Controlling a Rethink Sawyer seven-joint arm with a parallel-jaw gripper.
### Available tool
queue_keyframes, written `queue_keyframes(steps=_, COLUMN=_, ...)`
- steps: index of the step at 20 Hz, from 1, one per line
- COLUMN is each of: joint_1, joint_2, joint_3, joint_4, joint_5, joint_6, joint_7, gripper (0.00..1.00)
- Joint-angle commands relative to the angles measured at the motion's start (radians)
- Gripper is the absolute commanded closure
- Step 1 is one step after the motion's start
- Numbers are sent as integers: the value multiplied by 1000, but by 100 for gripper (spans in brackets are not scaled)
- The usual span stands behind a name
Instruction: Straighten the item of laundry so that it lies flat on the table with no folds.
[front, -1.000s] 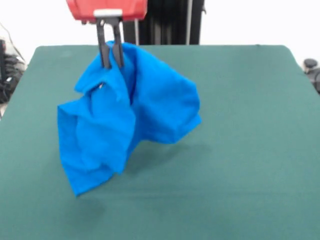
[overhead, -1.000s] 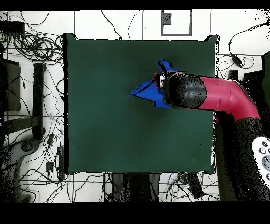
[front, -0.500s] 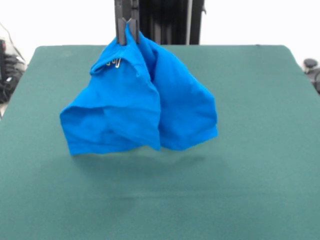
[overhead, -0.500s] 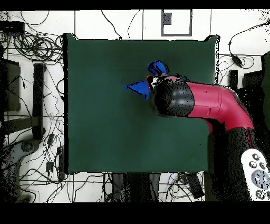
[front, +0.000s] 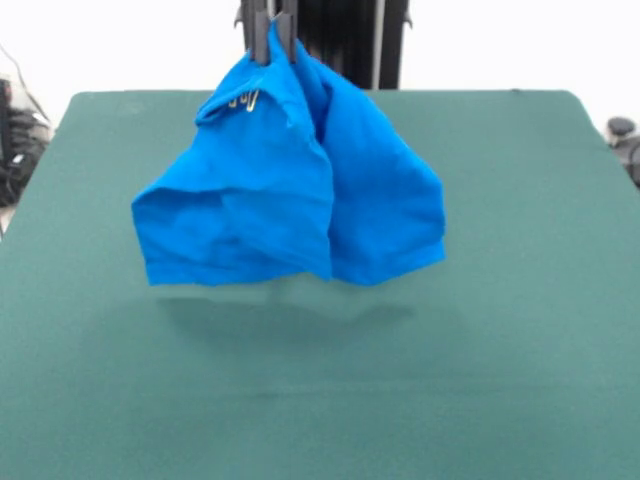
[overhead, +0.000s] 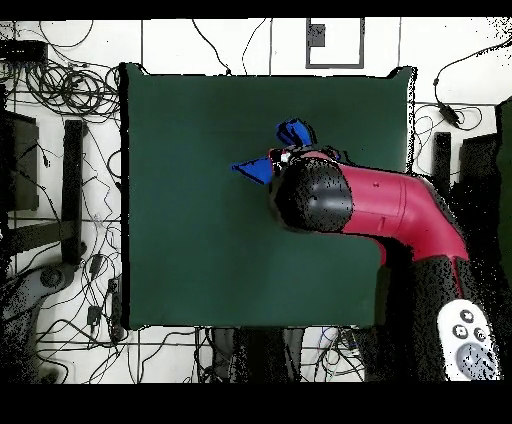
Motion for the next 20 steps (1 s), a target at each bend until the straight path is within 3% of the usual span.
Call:
queue_keyframes(steps=1, joint_1=115, joint_2=-55, joint_3=-83, joint_4=142, joint_5=86, joint_6=72, joint_7=333, gripper=100)
queue_keyframes(steps=13, joint_1=352, joint_2=-129, joint_3=-254, joint_4=89, joint_5=195, joint_6=262, joint_7=485, gripper=100)
queue_keyframes(steps=20, joint_1=417, joint_2=-89, joint_3=-271, joint_4=127, joint_5=256, joint_6=141, joint_7=526, gripper=100)
